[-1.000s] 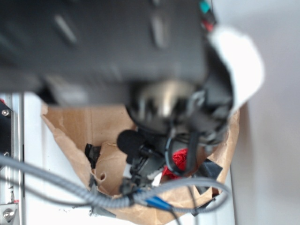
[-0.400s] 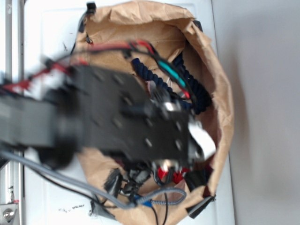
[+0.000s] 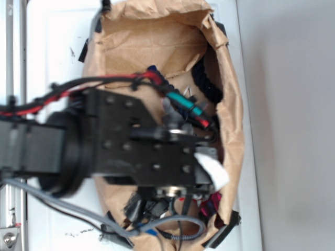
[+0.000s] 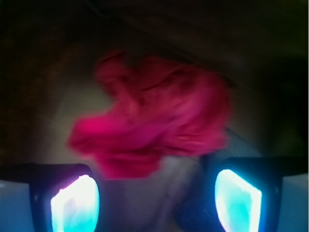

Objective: Grab the red paper.

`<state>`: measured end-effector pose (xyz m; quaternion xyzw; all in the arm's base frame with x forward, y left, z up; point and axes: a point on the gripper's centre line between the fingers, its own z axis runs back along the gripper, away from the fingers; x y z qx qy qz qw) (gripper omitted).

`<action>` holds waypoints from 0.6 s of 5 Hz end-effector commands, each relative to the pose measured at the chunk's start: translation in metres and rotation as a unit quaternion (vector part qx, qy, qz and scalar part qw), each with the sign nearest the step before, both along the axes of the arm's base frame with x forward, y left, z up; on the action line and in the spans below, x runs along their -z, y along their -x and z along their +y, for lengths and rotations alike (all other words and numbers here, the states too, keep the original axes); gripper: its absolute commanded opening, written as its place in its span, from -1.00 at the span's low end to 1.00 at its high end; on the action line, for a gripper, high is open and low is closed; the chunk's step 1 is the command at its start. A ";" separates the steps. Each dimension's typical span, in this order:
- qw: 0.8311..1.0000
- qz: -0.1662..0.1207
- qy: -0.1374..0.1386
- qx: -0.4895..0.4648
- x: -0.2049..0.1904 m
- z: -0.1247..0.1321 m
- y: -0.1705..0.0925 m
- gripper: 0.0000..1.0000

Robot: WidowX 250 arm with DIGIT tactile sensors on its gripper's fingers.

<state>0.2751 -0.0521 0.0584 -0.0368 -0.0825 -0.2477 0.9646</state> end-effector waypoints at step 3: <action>0.999 -0.039 0.014 0.005 -0.006 0.006 -0.053 0.73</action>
